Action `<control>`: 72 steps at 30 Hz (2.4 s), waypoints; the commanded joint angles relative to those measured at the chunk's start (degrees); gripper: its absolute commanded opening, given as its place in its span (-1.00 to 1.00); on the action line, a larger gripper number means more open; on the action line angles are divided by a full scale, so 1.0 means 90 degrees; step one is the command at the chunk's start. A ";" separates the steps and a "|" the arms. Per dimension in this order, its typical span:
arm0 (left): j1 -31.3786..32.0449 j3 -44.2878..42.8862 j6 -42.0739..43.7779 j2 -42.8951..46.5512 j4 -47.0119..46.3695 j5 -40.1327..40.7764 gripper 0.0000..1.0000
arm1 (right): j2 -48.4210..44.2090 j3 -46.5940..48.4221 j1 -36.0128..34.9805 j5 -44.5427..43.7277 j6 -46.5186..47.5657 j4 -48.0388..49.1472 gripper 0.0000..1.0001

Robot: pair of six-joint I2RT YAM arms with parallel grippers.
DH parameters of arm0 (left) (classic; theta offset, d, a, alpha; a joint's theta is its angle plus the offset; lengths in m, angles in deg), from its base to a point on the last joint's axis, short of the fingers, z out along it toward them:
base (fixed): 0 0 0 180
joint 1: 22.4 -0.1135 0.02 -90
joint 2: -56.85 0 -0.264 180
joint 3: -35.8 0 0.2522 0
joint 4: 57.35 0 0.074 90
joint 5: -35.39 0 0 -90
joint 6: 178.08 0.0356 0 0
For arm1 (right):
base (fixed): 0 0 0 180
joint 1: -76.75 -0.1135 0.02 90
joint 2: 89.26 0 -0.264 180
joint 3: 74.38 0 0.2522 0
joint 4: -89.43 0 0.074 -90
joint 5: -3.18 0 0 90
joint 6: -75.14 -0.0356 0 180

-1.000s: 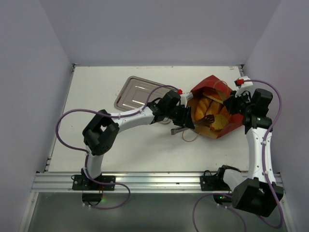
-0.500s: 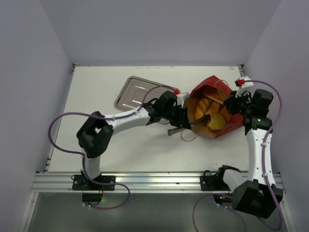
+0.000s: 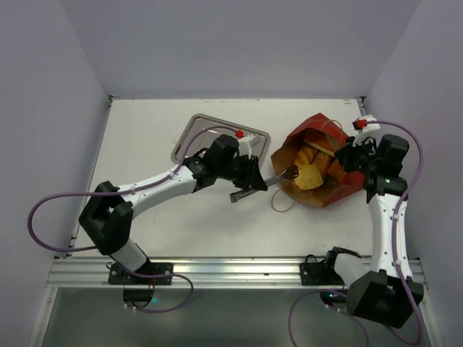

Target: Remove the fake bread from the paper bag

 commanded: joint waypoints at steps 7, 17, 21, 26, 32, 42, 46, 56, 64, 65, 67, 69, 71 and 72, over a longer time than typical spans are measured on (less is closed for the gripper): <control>-0.0703 0.0756 0.0833 0.1746 0.0656 -0.0321 -1.00 | -0.0151 -0.0109 -0.0006 -0.0052 -0.0151 0.0299 -1.00; -0.1416 0.1089 0.1577 0.3436 0.2258 -0.0254 -1.00 | -0.0151 -0.0226 0.0003 -0.0052 -0.0229 0.0436 -1.00; -0.1767 0.0905 0.1762 0.3662 0.2571 -0.0137 -1.00 | -0.0170 -0.0236 0.0003 -0.0072 -0.0219 0.0456 -1.00; -0.2080 0.0650 0.1909 0.3419 0.2679 -0.0156 -1.00 | -0.0180 -0.0265 0.0003 -0.0072 -0.0239 0.0476 -1.00; -0.2441 0.0474 0.1773 0.2550 0.1929 0.0205 -1.00 | -0.0180 -0.0305 0.0003 -0.0033 -0.0268 0.0524 -1.00; -0.2657 -0.0169 0.1499 0.0499 0.0443 0.0342 -1.00 | -0.0180 -0.0324 -0.0006 0.0045 -0.0317 0.0573 -1.00; -0.2774 -0.0541 0.1519 -0.0233 0.0278 0.0333 -1.00 | -0.0171 -0.0343 0.0003 0.0055 -0.0317 0.0583 -1.00; -0.2969 -0.0971 0.1538 -0.1152 0.0238 -0.0029 -0.95 | -0.0141 -0.0373 -0.0006 0.0036 -0.0307 0.0612 -1.00; -0.3028 -0.0659 0.1587 -0.1124 0.0238 -0.0117 -0.71 | -0.0131 -0.0392 0.0003 0.0036 -0.0307 0.0612 -1.00; -0.3038 -0.0611 0.1587 -0.1085 0.0228 -0.0117 -0.67 | -0.0122 -0.0392 -0.0006 0.0036 -0.0307 0.0612 -1.00; -0.3057 -0.0464 0.1597 -0.0968 0.0218 -0.0068 -0.56 | -0.0131 -0.0392 -0.0006 0.0026 -0.0307 0.0612 -1.00; -0.3047 -0.0337 0.1607 -0.0831 0.0209 -0.0058 -0.45 | -0.0122 -0.0392 -0.0006 0.0036 -0.0307 0.0603 -1.00; -0.3067 -0.0298 0.1616 -0.0772 0.0218 -0.0087 -0.38 | -0.0141 -0.0392 -0.0006 0.0045 -0.0317 0.0603 -1.00; -0.3057 -0.0259 0.1607 -0.0714 0.0218 -0.0107 -0.33 | -0.0141 -0.0392 -0.0006 0.0055 -0.0317 0.0612 -1.00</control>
